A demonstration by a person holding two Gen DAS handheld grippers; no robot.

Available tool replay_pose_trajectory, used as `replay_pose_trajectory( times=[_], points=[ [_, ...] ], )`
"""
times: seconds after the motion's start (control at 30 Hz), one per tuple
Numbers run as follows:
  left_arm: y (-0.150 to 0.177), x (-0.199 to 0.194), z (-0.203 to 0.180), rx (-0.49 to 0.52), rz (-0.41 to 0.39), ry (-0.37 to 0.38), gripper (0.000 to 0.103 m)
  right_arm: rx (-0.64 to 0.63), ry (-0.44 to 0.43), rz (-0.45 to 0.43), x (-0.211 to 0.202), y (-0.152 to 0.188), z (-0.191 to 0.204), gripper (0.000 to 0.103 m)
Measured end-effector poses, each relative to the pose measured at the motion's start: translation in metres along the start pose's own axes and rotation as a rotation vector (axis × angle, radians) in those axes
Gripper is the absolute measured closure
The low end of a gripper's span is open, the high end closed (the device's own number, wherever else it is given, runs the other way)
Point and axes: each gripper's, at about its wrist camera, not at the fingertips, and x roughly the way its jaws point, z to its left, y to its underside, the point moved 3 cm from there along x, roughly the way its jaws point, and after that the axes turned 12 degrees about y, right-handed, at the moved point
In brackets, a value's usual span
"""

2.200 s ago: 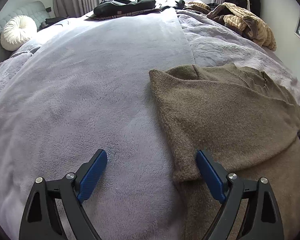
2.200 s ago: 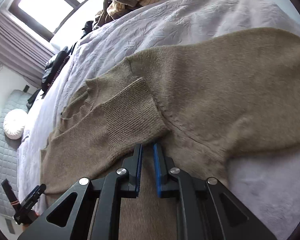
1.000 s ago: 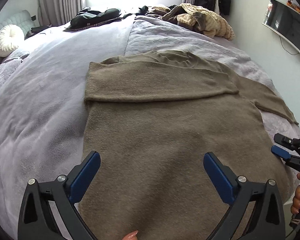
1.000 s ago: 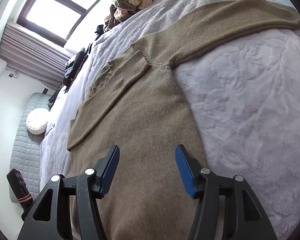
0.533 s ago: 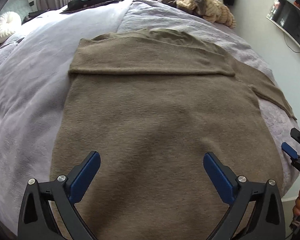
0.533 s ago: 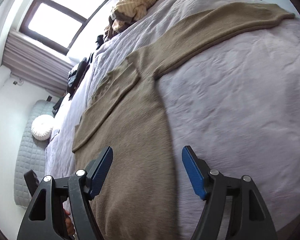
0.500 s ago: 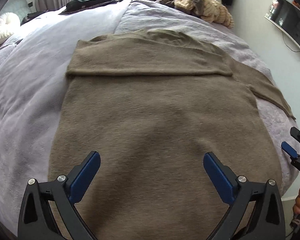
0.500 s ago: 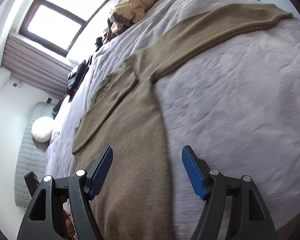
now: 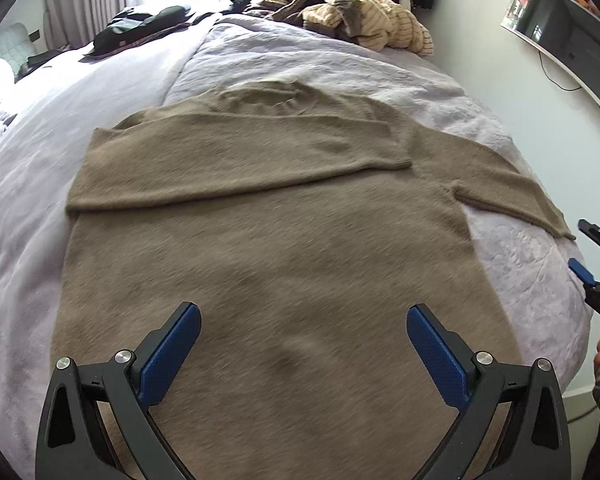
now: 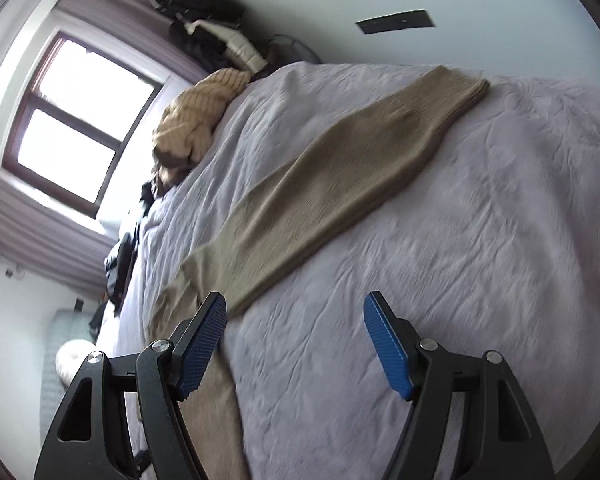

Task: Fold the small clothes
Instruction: 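Grasp the other sleeve cuff with the right gripper, then fold the sleeve and side across the sweater body with the right gripper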

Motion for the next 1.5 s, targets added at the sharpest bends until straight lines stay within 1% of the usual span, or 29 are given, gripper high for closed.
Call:
replay_pose_trajectory(
  times=[0.07, 0.2, 0.37, 0.5, 0.63, 0.67, 0.7, 0.73, 0.77, 0.83, 0.9, 0.97, 1.03, 1.1, 1.2, 1.27, 1.3, 1.37, 1.4, 1.47, 1.5],
  points=[
    [-0.007, 0.005, -0.009, 0.008, -0.004, 0.008, 0.0, 0.025, 0.037, -0.002, 0.009, -0.014, -0.009, 0.028],
    [-0.02, 0.014, -0.025, 0.022, -0.012, 0.027, 0.0, 0.104, 0.039, 0.004, 0.027, -0.035, -0.025, 0.028],
    [-0.04, 0.028, -0.042, 0.035, -0.016, 0.046, 0.0, 0.217, -0.011, 0.012, 0.052, -0.053, -0.039, 0.028],
    [-0.055, 0.036, -0.049, 0.032, -0.026, 0.053, 0.0, 0.243, -0.033, -0.017, 0.064, -0.07, -0.04, 0.028],
    [-0.068, 0.041, -0.053, 0.033, -0.039, 0.065, 0.0, 0.305, -0.075, -0.034, 0.073, -0.082, -0.042, 0.029],
    [-0.069, 0.042, -0.053, 0.036, -0.043, 0.065, 0.0, 0.32, -0.088, -0.035, 0.075, -0.083, -0.044, 0.037],
    [-0.071, 0.042, -0.053, 0.038, -0.046, 0.066, 0.0, 0.337, -0.105, -0.032, 0.076, -0.083, -0.045, 0.063],
    [-0.073, 0.042, -0.051, 0.04, -0.049, 0.064, 0.0, 0.352, -0.131, -0.02, 0.079, -0.083, -0.046, 0.081],
    [-0.074, 0.042, -0.048, 0.04, -0.05, 0.062, 0.0, 0.361, -0.156, -0.009, 0.08, -0.083, -0.048, 0.097],
    [-0.076, 0.042, -0.041, 0.035, -0.054, 0.053, 0.0, 0.359, -0.194, -0.011, 0.079, -0.081, -0.044, 0.097],
    [-0.077, 0.04, -0.032, 0.024, -0.061, 0.045, 0.0, 0.331, -0.245, -0.027, 0.073, -0.081, -0.033, 0.097],
    [-0.079, 0.037, -0.019, 0.008, -0.072, 0.031, 0.0, 0.28, -0.314, -0.032, 0.066, -0.081, -0.012, 0.097],
    [-0.079, 0.033, -0.006, -0.005, -0.08, 0.017, 0.0, 0.178, -0.368, -0.034, 0.058, -0.081, 0.025, 0.097],
    [-0.078, 0.027, 0.011, -0.027, -0.091, -0.001, 0.0, 0.054, -0.405, -0.03, 0.052, -0.074, 0.071, 0.097],
    [-0.075, 0.018, 0.037, -0.058, -0.108, -0.028, 0.0, -0.142, -0.454, 0.001, 0.053, -0.049, 0.149, 0.097],
    [-0.072, 0.01, 0.057, -0.088, -0.122, -0.043, 0.0, -0.269, -0.48, 0.037, 0.06, -0.022, 0.2, 0.097],
    [-0.07, 0.007, 0.066, -0.102, -0.128, -0.05, 0.0, -0.361, -0.485, 0.065, 0.068, 0.001, 0.234, 0.097],
    [-0.066, 0.0, 0.086, -0.131, -0.137, -0.066, 0.0, -0.482, -0.475, 0.111, 0.084, 0.039, 0.275, 0.097],
    [-0.063, -0.003, 0.096, -0.145, -0.143, -0.076, 0.0, -0.543, -0.47, 0.151, 0.097, 0.063, 0.297, 0.097],
    [-0.059, -0.009, 0.113, -0.164, -0.151, -0.094, 0.0, -0.627, -0.448, 0.234, 0.127, 0.111, 0.331, 0.097],
    [-0.056, -0.011, 0.121, -0.174, -0.153, -0.101, 0.0, -0.652, -0.429, 0.265, 0.14, 0.129, 0.339, 0.097]
  ],
)
